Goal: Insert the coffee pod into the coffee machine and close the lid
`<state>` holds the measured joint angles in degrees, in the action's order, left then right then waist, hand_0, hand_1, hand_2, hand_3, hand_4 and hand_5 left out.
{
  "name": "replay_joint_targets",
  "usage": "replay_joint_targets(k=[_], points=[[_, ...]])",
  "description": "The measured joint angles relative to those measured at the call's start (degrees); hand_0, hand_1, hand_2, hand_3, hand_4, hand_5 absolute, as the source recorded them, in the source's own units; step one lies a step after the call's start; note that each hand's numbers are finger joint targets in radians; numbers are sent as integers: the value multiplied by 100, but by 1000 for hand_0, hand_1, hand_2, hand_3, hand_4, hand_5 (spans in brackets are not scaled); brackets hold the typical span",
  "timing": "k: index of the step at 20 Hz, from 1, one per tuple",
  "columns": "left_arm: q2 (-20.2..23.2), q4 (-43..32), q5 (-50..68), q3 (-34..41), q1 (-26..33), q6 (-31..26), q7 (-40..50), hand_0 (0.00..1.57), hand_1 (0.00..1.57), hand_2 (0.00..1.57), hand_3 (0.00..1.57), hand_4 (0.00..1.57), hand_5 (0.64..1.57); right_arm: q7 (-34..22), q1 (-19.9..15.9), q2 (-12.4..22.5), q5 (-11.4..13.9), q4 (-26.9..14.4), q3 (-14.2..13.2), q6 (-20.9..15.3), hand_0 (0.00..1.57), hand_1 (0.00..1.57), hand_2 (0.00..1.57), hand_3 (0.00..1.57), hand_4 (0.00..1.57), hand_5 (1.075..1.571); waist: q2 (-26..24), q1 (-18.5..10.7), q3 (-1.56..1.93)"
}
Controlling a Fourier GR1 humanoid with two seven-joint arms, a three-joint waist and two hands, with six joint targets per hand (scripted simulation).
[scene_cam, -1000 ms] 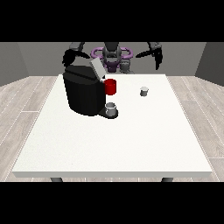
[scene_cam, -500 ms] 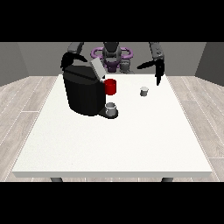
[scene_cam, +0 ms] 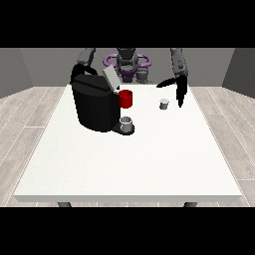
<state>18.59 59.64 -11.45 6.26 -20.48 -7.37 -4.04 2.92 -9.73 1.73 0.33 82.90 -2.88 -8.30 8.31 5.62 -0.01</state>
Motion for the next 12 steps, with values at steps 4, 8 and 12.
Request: replay_joint_targets(k=[4,8,12], points=[[12,-385,-301,-129,-105,8,-147,105,105,502,0,0,1571,14,-37,79,-23,-210,-69,55,0,0,0,0,412,1571,-58,-19,0],[-10,-797,-580,-175,-256,154,-212,695,695,778,429,0,1571,-56,-98,54,75,-302,-30,-50,0,0,0,0,393,1571,-96,-13,0],[33,-1120,-812,-197,-418,246,-232,704,704,775,487,0,1571,61,-173,35,41,-494,-90,-75,0,0,0,0,465,1571,-75,-21,0]])
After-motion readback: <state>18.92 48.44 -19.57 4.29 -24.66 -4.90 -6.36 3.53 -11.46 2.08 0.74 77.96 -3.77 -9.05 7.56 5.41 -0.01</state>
